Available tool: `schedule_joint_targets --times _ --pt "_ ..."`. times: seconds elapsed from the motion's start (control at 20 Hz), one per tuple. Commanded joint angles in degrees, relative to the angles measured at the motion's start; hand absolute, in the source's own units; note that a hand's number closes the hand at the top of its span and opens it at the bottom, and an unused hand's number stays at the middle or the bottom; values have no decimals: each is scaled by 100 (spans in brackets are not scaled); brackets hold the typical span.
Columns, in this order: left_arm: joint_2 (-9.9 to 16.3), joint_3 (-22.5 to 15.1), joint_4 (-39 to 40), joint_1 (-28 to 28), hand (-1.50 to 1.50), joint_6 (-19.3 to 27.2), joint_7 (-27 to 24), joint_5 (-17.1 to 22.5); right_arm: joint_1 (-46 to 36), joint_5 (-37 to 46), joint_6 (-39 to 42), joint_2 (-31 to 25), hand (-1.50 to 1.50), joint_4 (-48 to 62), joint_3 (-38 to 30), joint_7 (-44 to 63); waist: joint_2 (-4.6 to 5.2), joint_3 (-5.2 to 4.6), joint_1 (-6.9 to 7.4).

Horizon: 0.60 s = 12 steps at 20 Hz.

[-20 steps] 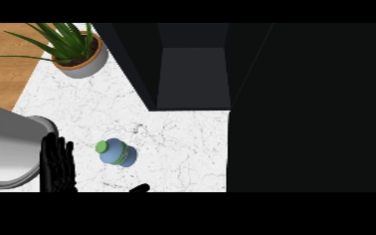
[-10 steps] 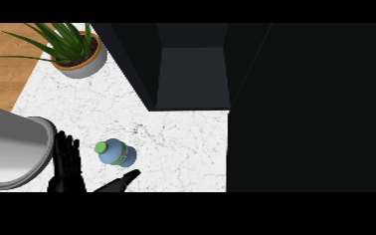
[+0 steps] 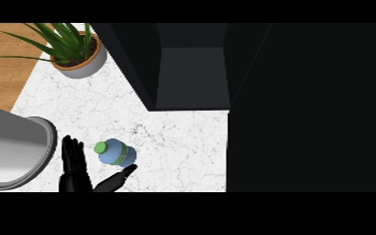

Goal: Pick up the bottled water, place it into the cabinet and close the cabinet

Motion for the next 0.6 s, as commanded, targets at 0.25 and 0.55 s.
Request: schedule_joint_targets --times 0.25,0.55 --pt "-40 58 1762 -579 -150 -1148 -1182 768 651 -367 153 -178 -150 -1033 -88 123 -1 -4 -60" --pt "-40 122 3035 -1235 -150 -1752 -1878 1298 156 -477 4 -106 -150 -649 -210 244 27 -2 23"
